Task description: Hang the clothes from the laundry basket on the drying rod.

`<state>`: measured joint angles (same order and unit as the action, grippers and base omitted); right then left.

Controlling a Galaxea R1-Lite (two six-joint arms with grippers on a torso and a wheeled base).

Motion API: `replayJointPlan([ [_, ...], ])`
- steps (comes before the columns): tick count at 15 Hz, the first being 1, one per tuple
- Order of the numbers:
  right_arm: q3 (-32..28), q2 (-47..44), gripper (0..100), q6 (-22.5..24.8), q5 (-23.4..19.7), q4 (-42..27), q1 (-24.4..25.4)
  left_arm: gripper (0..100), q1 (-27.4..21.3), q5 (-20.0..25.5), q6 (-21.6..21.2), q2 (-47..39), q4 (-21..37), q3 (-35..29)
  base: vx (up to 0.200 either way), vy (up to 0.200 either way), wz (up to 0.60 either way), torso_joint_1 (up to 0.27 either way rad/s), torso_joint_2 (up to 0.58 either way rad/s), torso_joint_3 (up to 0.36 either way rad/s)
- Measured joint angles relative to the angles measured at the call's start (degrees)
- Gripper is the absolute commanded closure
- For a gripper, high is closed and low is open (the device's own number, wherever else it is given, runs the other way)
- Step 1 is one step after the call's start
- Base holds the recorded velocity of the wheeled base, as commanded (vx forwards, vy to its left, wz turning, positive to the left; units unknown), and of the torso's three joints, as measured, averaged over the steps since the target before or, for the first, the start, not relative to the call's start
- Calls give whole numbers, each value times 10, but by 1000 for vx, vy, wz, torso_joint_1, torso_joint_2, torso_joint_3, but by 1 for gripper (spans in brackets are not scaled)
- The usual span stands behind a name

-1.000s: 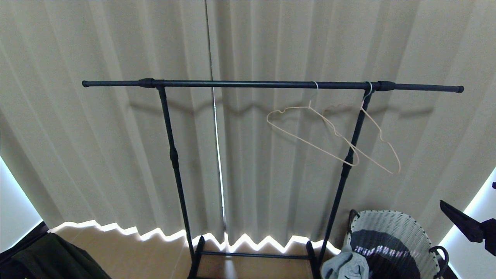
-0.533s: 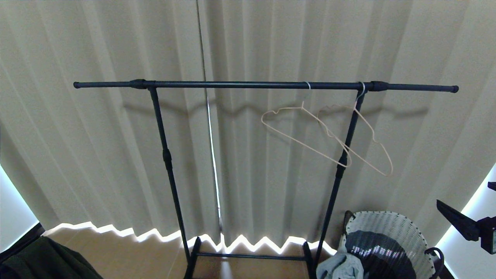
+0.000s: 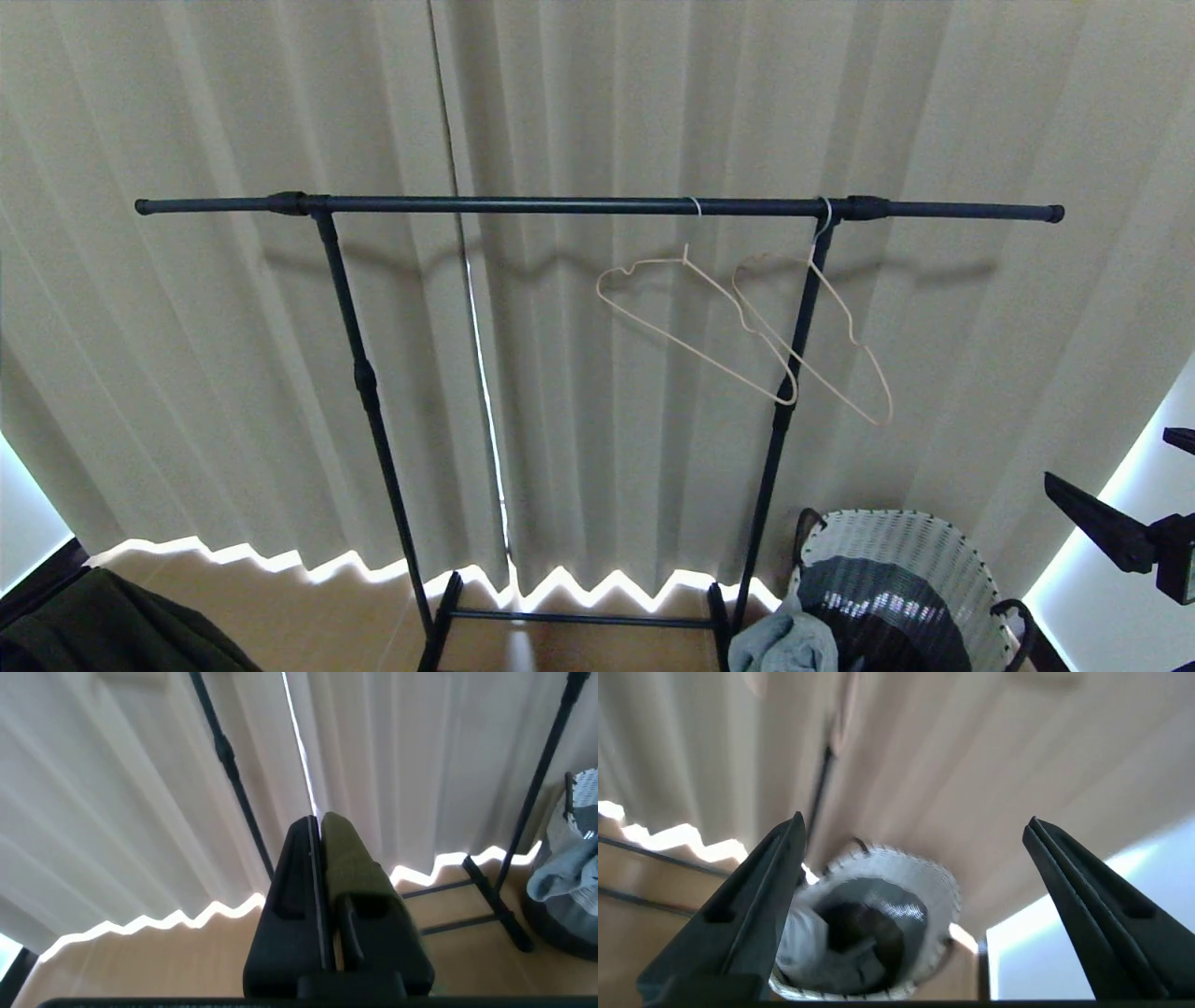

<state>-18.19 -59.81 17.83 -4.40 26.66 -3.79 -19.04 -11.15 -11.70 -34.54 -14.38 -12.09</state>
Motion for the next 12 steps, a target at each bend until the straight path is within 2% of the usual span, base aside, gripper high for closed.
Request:
replayJointPlan([
  [1, -12, -3, 0, -10, -12, 1, 0, 100, 0, 0, 0, -1, 0, -1, 0, 0, 0, 0, 0, 0],
  [4, -39, -20, 0, -43, -51, -2, 0, 100, 1, 0, 0, -1, 2, -1, 200, 0, 0, -7, -1, 2],
  [12, -57, -53, 0, -46, -58, -8, 0, 100, 0, 1, 0, -3, 2, 1, 200, 0, 0, 6, 1, 6],
])
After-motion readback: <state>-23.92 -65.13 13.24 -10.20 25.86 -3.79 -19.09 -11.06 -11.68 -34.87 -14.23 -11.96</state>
